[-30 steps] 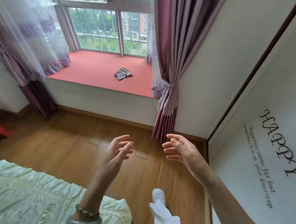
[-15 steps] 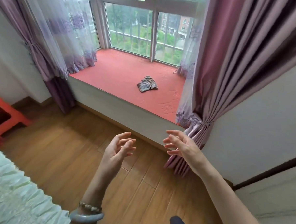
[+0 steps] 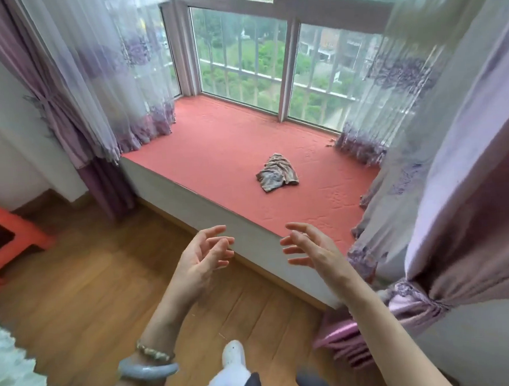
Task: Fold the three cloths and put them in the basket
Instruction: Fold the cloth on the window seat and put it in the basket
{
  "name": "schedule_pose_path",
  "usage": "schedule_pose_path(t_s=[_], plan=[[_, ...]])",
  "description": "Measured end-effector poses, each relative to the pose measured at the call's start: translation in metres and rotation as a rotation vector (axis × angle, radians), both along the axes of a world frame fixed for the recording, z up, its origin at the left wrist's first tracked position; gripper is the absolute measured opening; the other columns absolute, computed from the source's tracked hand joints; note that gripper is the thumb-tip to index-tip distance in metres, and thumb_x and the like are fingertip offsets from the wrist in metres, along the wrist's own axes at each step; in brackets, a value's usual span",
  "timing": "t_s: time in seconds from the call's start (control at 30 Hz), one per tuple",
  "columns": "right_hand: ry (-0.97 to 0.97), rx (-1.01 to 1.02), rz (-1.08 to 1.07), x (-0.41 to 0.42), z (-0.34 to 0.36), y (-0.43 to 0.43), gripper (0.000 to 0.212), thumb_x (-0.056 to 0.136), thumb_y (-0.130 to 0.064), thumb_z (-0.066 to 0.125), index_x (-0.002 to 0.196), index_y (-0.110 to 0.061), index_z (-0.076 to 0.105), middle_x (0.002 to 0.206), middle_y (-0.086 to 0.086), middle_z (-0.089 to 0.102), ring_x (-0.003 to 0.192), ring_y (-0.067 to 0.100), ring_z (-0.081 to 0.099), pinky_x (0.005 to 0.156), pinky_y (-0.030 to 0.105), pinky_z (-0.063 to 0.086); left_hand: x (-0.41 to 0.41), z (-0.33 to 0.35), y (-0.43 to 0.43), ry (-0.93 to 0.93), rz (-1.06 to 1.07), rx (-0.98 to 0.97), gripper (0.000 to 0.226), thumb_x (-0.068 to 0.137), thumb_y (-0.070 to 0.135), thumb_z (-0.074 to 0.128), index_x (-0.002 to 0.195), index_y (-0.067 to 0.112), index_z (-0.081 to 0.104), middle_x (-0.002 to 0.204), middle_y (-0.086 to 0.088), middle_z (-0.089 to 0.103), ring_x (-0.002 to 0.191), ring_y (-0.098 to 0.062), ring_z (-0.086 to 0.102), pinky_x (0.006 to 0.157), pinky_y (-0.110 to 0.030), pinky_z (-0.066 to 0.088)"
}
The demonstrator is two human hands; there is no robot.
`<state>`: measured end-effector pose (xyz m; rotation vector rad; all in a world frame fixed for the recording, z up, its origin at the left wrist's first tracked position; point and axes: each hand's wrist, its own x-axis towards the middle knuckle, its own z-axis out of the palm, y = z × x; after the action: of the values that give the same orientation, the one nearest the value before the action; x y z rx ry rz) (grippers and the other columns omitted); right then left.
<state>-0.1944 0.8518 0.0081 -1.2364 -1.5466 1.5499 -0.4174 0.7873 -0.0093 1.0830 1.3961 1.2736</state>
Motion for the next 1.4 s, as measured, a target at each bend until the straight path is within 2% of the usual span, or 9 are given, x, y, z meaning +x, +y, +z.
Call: schedule_pose_path(t_s=[0.1, 0.23, 0.43, 0.6, 0.7, 0.93, 1.07, 1.2, 1.4], plan=[[0.008, -0.004, -0.037, -0.030, 0.003, 0.048, 0.031, 0.097, -0.027, 0.045, 0.126, -0.017, 0.051, 0.108, 0.007, 0.065, 0.099, 0.019, 0.065, 0.087, 0.038, 0.055, -0.031, 0.006, 0.061, 0.012, -0.055, -0.007, 0.076, 0.059, 0.075, 0.065, 0.117, 0.027, 0.056, 0.106, -0.002, 0.069, 0.093, -0.018, 0.068, 0.078, -0.029, 0.055], [0.018, -0.022, -0.082, -0.058, 0.002, 0.104, 0.031, 0.097, -0.028, 0.045, 0.125, -0.017, 0.051, 0.108, 0.006, 0.065, 0.099, 0.018, 0.065, 0.087, 0.036, 0.055, -0.058, 0.005, 0.132, 0.015, -0.126, -0.024, 0.065, 0.066, 0.065, 0.064, 0.118, 0.026, 0.055, 0.107, -0.004, 0.068, 0.093, -0.017, 0.067, 0.078, -0.027, 0.054], [0.006, -0.077, -0.135, -0.081, -0.012, 0.179, 0.027, 0.096, -0.030, 0.047, 0.122, -0.021, 0.051, 0.106, 0.006, 0.065, 0.099, 0.019, 0.065, 0.088, 0.037, 0.054, -0.084, -0.011, 0.216, 0.016, -0.205, -0.077, 0.076, 0.061, 0.074, 0.064, 0.119, 0.026, 0.055, 0.105, -0.002, 0.069, 0.092, -0.015, 0.067, 0.078, -0.028, 0.054], [0.019, -0.115, -0.171, -0.102, -0.033, 0.250, 0.020, 0.096, -0.029, 0.048, 0.115, -0.025, 0.054, 0.103, 0.005, 0.065, 0.095, 0.019, 0.064, 0.085, 0.037, 0.054, -0.104, -0.027, 0.290, 0.040, -0.227, -0.122, 0.043, 0.086, 0.047, 0.058, 0.121, 0.023, 0.054, 0.108, -0.003, 0.067, 0.093, -0.014, 0.067, 0.084, -0.031, 0.054], [0.037, -0.167, -0.221, -0.112, -0.047, 0.299, 0.014, 0.096, -0.024, 0.048, 0.108, -0.028, 0.056, 0.099, 0.004, 0.065, 0.090, 0.017, 0.063, 0.081, 0.034, 0.052, -0.114, -0.038, 0.344, 0.041, -0.217, -0.169, 0.037, 0.087, 0.029, 0.055, 0.122, 0.017, 0.054, 0.106, -0.006, 0.067, 0.091, -0.016, 0.066, 0.083, -0.032, 0.055], [0.029, -0.252, -0.290, -0.124, -0.069, 0.407, 0.026, 0.096, -0.023, 0.049, 0.120, -0.017, 0.053, 0.102, 0.006, 0.065, 0.091, 0.016, 0.062, 0.084, 0.037, 0.052, -0.130, -0.058, 0.469, 0.113, -0.341, -0.270, 0.038, 0.080, 0.040, 0.055, 0.116, 0.027, 0.053, 0.108, -0.004, 0.065, 0.091, -0.013, 0.065, 0.084, -0.031, 0.054], [-0.068, -0.268, -0.260, -0.131, -0.092, 0.449, 0.024, 0.095, -0.027, 0.052, 0.118, -0.025, 0.053, 0.108, 0.005, 0.062, 0.098, 0.015, 0.061, 0.085, 0.032, 0.052, -0.137, -0.082, 0.524, 0.160, -0.382, -0.320, 0.024, 0.091, 0.024, 0.055, 0.116, 0.025, 0.053, 0.109, -0.013, 0.063, 0.090, -0.014, 0.064, 0.084, -0.035, 0.052], [-0.187, -0.296, -0.256, -0.136, -0.131, 0.486, 0.033, 0.088, -0.041, 0.057, 0.119, -0.029, 0.056, 0.106, 0.003, 0.061, 0.103, 0.019, 0.060, 0.091, 0.039, 0.051, -0.144, -0.116, 0.570, 0.283, -0.454, -0.370, 0.018, 0.094, 0.023, 0.055, 0.109, 0.031, 0.054, 0.109, -0.010, 0.063, 0.093, -0.019, 0.064, 0.085, -0.036, 0.052], [-0.341, -0.352, -0.287, -0.140, -0.196, 0.530, 0.030, 0.090, -0.026, 0.060, 0.118, -0.017, 0.058, 0.088, -0.005, 0.059, 0.078, 0.006, 0.055, 0.066, 0.007, 0.041, -0.141, -0.181, 0.628, 0.491, -0.653, -0.401, 0.020, 0.092, 0.034, 0.055, 0.112, 0.029, 0.057, 0.106, 0.006, 0.064, 0.095, -0.010, 0.063, 0.087, -0.034, 0.051]])
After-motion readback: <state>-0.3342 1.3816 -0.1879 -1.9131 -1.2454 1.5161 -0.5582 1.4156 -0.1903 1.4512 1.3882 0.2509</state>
